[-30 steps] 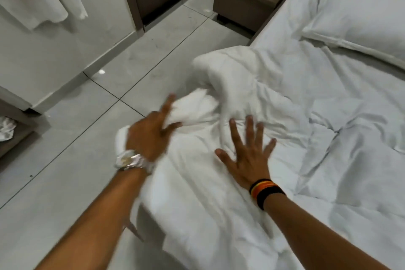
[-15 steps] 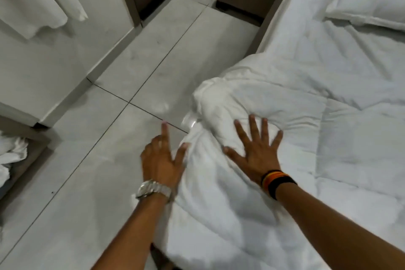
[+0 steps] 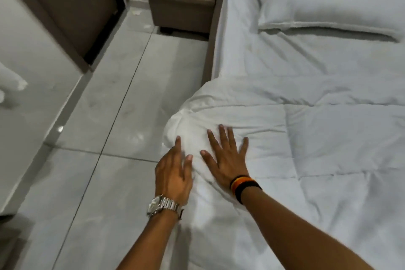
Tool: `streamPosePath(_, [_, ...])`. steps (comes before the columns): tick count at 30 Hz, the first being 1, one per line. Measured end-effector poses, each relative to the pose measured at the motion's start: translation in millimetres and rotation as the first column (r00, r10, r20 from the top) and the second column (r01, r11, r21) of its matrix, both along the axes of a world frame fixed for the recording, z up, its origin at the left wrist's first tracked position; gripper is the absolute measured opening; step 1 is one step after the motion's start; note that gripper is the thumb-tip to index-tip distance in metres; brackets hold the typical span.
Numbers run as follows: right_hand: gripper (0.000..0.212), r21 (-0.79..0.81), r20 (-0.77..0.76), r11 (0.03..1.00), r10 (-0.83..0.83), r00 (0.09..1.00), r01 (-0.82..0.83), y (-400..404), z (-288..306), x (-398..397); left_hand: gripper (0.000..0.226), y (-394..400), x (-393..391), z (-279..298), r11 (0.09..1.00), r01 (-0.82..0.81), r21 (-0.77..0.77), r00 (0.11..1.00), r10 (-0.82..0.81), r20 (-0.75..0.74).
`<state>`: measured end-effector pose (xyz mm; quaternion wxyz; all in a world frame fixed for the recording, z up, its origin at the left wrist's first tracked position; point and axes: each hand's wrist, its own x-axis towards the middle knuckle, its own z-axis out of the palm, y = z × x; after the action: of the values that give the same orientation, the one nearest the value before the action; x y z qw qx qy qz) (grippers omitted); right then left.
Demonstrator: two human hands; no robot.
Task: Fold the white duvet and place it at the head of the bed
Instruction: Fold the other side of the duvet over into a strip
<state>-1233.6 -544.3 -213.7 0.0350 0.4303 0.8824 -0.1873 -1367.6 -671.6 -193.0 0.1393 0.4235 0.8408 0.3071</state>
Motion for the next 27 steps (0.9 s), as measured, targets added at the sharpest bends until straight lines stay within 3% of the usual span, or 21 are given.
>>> streamPosePath(2, [0.067, 0.022, -0.076, 0.982, -0.185, 0.98, 0.187, 9, 6, 10, 0.062, 20, -25, 21, 1.0, 0.02, 0.011, 0.998, -0.019, -0.059])
streamPosePath(6, [0.074, -0.007, -0.028, 0.892, -0.452, 0.891, 0.452, 33, -2, 38, 0.061, 96, -64, 50, 0.985, 0.167, 0.045, 0.971, -0.157, -0.183])
streamPosePath(12, [0.076, 0.056, 0.019, 0.851, -0.524, 0.852, 0.522, 46, -24, 27, 0.069, 248, -44, 32, 0.874, 0.485, -0.042, 0.848, -0.481, -0.221])
streamPosePath(17, [0.073, 0.18, -0.006, 0.792, -0.592, 0.806, 0.583, 44, -41, 17, 0.086, 346, -32, -6, 0.693, 0.691, -0.205, 0.668, -0.721, -0.186])
streamPosePath(24, [0.072, 0.177, -0.012, 0.632, -0.765, 0.643, 0.755, 66, -23, -22, 0.091, 377, -36, -25, 0.52, 0.785, -0.338, 0.513, -0.85, -0.115])
streamPosePath(27, [0.072, 0.151, 0.015, 0.592, -0.802, 0.597, 0.792, 76, -27, -28, 0.084, 404, -62, -23, 0.545, 0.788, -0.287, 0.517, -0.838, -0.172])
